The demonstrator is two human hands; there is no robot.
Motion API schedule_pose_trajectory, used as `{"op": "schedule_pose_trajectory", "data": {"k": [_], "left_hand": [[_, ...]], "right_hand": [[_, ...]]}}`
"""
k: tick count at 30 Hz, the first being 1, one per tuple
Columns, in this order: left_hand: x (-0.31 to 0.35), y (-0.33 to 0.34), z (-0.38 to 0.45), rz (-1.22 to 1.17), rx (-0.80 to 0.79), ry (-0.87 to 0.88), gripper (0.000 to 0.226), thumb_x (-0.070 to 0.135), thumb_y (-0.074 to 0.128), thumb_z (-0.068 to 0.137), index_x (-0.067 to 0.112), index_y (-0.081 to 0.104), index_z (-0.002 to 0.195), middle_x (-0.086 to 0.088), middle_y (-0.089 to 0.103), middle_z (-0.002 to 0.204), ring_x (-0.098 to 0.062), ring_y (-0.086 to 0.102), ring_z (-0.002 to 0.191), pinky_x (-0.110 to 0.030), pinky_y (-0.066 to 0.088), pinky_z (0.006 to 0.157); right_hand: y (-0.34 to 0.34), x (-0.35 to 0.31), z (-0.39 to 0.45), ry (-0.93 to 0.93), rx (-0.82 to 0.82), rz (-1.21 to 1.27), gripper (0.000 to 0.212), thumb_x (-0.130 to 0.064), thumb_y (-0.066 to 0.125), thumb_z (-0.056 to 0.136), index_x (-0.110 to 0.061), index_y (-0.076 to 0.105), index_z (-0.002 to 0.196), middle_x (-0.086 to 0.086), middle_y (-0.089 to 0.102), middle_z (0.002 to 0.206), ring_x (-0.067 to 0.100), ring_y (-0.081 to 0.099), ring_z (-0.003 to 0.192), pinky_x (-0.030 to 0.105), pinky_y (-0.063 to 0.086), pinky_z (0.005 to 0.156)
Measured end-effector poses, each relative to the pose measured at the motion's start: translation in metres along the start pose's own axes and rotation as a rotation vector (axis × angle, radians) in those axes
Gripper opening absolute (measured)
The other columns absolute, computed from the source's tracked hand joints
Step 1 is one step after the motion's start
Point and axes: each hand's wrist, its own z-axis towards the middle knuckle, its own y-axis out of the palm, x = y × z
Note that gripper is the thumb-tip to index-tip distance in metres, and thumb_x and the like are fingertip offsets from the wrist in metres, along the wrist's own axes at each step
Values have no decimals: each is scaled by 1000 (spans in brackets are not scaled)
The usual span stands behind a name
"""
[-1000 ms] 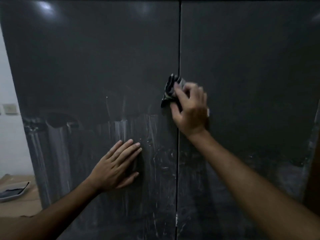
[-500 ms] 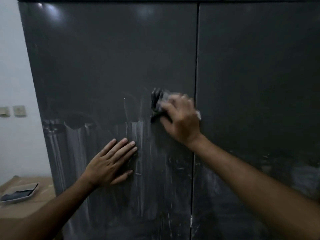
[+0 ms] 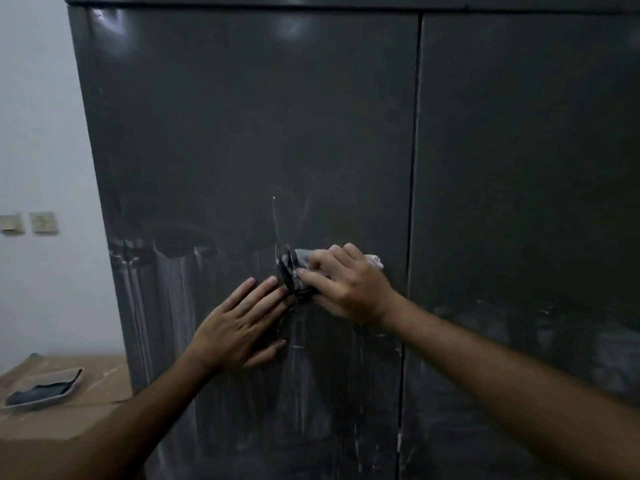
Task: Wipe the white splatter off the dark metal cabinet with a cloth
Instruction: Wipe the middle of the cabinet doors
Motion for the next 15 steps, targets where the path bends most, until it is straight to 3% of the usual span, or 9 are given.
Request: {"op": "schedule_pose_trajectory", "data": {"k": [2, 3, 6, 8, 9, 13, 15], "left_hand": [[1, 0, 0, -4, 0, -9, 79, 58, 53, 99, 11, 36, 161, -13, 32, 168, -28, 25, 158, -48, 20, 129], [1, -1, 1, -11, -1, -18, 78, 58, 53, 99, 11, 38, 160, -11, 32, 169, -28, 25, 158, -48, 20, 129], [5, -2, -1, -38, -5, -42, 76, 57, 51, 101, 11, 37, 160, -11, 30, 170, -28, 24, 159, -49, 19, 129], [8, -5, -7, -68, 9, -97, 78, 55, 53, 101, 9, 35, 161, -12, 29, 170, -29, 25, 158, -51, 20, 129], [8, -8, -12, -78, 26, -139, 79, 55, 55, 100, 8, 35, 160, -13, 30, 169, -31, 26, 158, -53, 20, 129], [-9, -19, -51, -61, 31, -297, 83, 57, 55, 98, 2, 37, 157, -17, 31, 168, -34, 26, 157, -59, 20, 127], [-19, -17, -67, -47, -4, -301, 85, 59, 54, 97, 2, 37, 157, -18, 32, 167, -34, 25, 158, -60, 21, 126]], "right_hand": [[-11, 25, 12, -90, -39, -29, 35, -29, 70, 89, -12, 70, 119, 18, 66, 114, 33, 58, 90, 43, 44, 73], [-17, 39, 23, -7, 21, -57, 34, -28, 71, 88, -12, 71, 118, 18, 66, 114, 34, 58, 90, 44, 45, 74], [-30, 60, 53, 540, 297, -96, 33, -24, 70, 84, -10, 72, 114, 16, 63, 107, 36, 58, 90, 45, 46, 75], [-18, 41, 51, 627, 350, -72, 36, -21, 70, 83, -10, 70, 117, 16, 61, 107, 35, 56, 91, 44, 45, 75], [-9, 27, 42, 532, 291, -40, 37, -21, 71, 83, -11, 68, 119, 17, 62, 108, 34, 55, 90, 45, 45, 73], [0, 9, 9, -151, -52, -13, 35, -26, 71, 88, -12, 68, 120, 16, 66, 113, 30, 54, 87, 41, 41, 72], [-7, 32, 28, -168, -19, -51, 33, -25, 71, 89, -13, 68, 119, 17, 66, 111, 31, 55, 88, 42, 43, 73]]}}
